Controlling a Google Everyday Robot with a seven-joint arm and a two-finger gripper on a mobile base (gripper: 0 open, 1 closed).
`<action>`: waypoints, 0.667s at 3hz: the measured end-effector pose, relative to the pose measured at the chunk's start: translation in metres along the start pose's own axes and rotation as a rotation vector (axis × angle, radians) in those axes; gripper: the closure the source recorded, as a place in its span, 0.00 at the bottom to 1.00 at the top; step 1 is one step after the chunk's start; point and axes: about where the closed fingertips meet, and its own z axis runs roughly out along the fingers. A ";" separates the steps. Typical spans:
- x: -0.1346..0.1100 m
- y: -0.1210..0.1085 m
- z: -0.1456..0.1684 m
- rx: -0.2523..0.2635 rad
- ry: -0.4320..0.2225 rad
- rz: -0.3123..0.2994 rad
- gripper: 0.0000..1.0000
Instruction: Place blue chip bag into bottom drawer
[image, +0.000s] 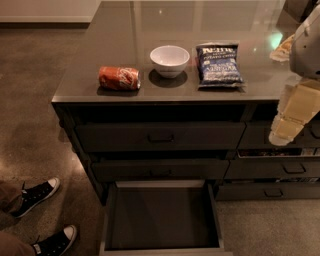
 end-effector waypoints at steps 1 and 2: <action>-0.001 0.000 -0.002 0.005 0.006 0.004 0.00; -0.002 -0.018 0.006 0.022 -0.038 0.091 0.00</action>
Offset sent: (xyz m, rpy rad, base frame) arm 0.0466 -0.0072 -0.0096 0.1509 -0.0194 -0.1847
